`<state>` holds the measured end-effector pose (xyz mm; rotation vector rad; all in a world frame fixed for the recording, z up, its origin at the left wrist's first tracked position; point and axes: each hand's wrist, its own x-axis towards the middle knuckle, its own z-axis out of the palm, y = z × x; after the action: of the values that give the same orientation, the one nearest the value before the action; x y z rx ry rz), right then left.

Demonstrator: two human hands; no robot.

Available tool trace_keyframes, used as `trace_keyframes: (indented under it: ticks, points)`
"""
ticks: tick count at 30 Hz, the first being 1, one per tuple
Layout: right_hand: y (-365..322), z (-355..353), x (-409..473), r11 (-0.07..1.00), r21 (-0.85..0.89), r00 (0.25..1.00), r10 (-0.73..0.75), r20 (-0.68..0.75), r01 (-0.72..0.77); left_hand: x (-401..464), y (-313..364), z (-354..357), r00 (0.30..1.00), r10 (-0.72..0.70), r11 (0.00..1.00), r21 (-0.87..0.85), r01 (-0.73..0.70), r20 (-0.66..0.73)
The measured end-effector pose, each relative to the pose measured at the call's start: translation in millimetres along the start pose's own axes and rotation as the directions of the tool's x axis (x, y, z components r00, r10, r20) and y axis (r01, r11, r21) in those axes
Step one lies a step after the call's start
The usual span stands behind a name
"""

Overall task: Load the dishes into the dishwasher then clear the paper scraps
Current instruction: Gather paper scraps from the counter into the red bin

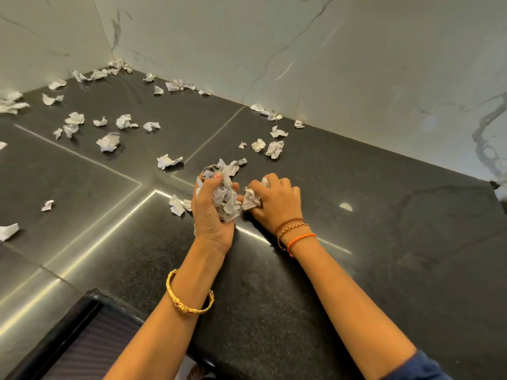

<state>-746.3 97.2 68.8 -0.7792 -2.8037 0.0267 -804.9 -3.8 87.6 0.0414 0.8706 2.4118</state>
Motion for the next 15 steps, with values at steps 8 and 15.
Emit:
trace_keyframes:
  ticks: [8, 15]
  points:
    - [13, -6, -12, 0.722, 0.662, 0.937, 0.338, -0.084, -0.201, -4, -7, 2, 0.993, -0.112, 0.994, -0.011, 0.112, -0.028]
    - [7, -32, -27, -0.828, 0.561, 0.812, 0.315, 0.491, -0.018, -20, -30, 16, 0.972, -0.230, 0.973, -0.026, 0.231, 0.044]
